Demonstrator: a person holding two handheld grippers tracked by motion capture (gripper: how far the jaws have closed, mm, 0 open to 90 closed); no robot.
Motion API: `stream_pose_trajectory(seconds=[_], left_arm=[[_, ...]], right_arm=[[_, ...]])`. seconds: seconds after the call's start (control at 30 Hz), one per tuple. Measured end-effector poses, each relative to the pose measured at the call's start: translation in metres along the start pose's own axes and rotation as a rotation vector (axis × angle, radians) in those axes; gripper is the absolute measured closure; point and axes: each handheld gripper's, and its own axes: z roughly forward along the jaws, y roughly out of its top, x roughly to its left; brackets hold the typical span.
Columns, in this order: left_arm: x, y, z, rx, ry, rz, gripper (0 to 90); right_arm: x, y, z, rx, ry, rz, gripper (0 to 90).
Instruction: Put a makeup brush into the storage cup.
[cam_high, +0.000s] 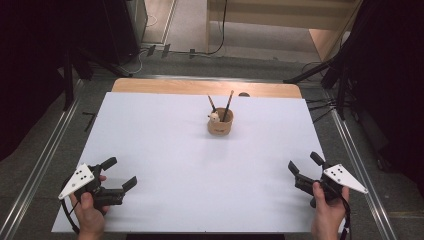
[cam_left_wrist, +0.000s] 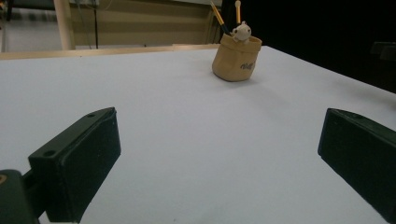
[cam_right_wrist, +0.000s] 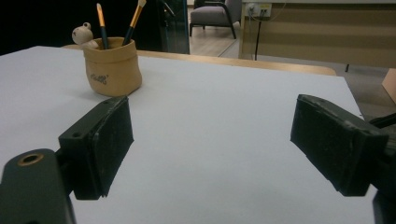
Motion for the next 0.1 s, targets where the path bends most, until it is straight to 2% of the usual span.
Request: stream_pose_trajectory(seconds=[0.1], left_arm=[[0.0001, -0.0002, 0.0009, 0.006, 0.001, -0.001, 0.0]], right_arm=[[0.0017, -0.0001, 0.0002, -0.001, 0.009, 0.002, 13.8]])
